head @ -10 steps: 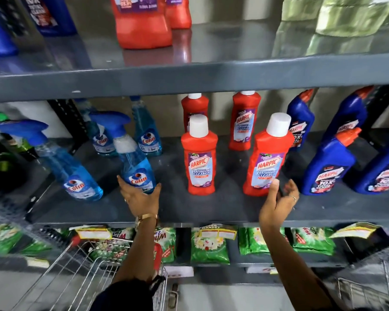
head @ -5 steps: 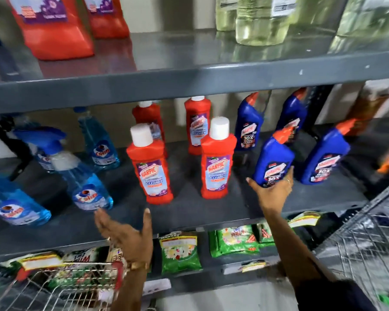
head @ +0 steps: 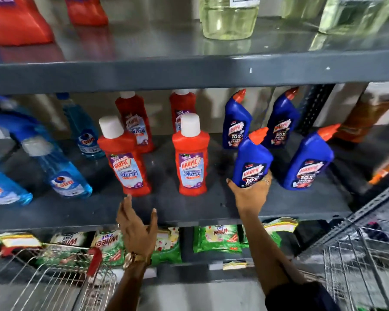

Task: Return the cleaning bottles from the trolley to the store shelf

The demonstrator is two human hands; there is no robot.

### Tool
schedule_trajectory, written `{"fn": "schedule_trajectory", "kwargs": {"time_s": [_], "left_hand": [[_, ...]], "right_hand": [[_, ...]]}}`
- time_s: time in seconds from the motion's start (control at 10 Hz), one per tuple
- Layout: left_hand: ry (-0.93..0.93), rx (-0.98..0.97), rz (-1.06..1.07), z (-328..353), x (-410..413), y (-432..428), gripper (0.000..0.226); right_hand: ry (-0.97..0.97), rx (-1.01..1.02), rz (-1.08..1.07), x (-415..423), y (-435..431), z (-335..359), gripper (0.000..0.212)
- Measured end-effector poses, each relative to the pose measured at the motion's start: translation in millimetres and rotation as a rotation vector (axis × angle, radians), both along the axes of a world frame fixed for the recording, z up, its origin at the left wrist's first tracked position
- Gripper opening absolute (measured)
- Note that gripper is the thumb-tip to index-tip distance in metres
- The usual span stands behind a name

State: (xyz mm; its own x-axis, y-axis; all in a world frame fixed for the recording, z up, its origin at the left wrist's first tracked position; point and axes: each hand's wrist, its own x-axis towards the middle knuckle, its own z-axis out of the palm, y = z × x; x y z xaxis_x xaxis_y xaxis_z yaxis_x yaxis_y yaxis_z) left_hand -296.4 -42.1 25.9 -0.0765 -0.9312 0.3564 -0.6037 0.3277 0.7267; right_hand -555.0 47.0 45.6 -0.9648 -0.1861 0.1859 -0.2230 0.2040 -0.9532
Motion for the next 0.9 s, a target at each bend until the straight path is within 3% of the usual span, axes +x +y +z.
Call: {"fn": "schedule_trajectory", "kwargs": {"time_s": [0.2, 0.3, 0.6, 0.7, 0.8, 0.9], "left_hand": [[-0.292, -0.033, -0.106, -2.6, 9.3, -7.1, 0.053], [-0.357, -0.028, -0.141, -1.8, 13.3, -6.4, 0.054], [-0.428, 0.186, -0.373, 30.3, 34.3, -5.2, 0.051], [-0.454, 0.128, -0.445, 50.3, 47.7, 9.0, 0.053], [-0.533, -0.193, -0.51, 78.0, 55.2, 23.2, 0.064], [-0.538, -0.615, -0.512, 127.3, 43.2, 34.9, 0.066]], "right_hand": [[-0.008, 0.016, 0.014, -2.3, 4.6, 3.9, 0.103], [-0.023, 0.028, 0.002, -1.8, 4.3, 4.7, 0.104], [-0.095, 0.065, 0.138, 9.8, 30.5, 19.9, 0.136], [-0.128, 0.001, 0.279, 34.5, 67.0, 30.0, 0.116], [-0.069, -0.122, 0.524, 87.9, 114.2, 107.2, 0.051], [0.183, -0.307, 0.774, 127.5, 164.9, 219.8, 0.021]]}}
